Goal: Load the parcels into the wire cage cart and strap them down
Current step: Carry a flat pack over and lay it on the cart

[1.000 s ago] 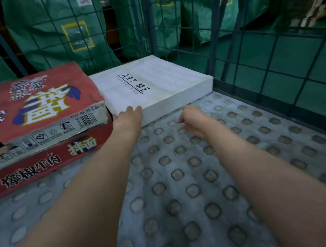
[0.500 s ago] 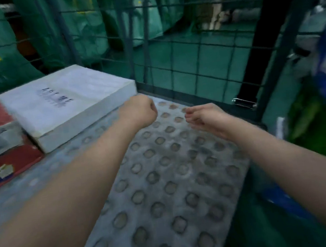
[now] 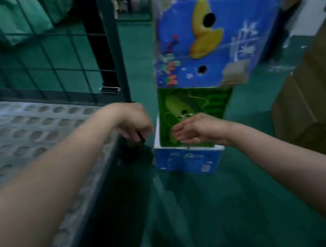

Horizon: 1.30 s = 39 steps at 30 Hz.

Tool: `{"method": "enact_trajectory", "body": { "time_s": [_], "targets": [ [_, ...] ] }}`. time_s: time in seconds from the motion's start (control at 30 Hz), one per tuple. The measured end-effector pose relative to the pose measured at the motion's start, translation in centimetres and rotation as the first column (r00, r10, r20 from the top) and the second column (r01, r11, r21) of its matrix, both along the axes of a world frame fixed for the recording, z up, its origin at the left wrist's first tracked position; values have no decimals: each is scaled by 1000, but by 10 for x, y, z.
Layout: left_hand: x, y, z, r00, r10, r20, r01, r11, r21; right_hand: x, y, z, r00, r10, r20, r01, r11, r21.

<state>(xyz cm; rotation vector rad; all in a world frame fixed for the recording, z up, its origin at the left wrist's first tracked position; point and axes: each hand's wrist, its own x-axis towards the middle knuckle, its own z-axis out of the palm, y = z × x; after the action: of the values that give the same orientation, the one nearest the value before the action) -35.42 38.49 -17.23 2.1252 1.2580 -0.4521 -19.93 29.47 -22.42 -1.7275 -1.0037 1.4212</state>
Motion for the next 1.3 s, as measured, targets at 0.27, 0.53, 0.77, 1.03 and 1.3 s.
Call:
{"method": "enact_trajectory", "body": {
  "time_s": [0.27,0.53,0.77,1.03,1.3],
  "targets": [
    [110,-90,-38,983,-164,-85,152,979,-133,91,-104,-31,992,98,75,-85,984,-153],
    [242,-182,-49,911,-406,-75,401,913,-72,182,-227,-57,966,-248,77,258,951,-169],
    [317,-269,-80,824,-561,-81,543,822,-174,239,-332,-78,791,-611,32,607,778,-160],
    [354,-363,-131,806,-587,-81,518,764,-384,250,-397,-89,594,-804,-26,796,593,-119],
    [352,-397,-184,930,-350,-110,257,837,-484,235,-451,-113,472,-839,272,844,519,136]
  ]
}}
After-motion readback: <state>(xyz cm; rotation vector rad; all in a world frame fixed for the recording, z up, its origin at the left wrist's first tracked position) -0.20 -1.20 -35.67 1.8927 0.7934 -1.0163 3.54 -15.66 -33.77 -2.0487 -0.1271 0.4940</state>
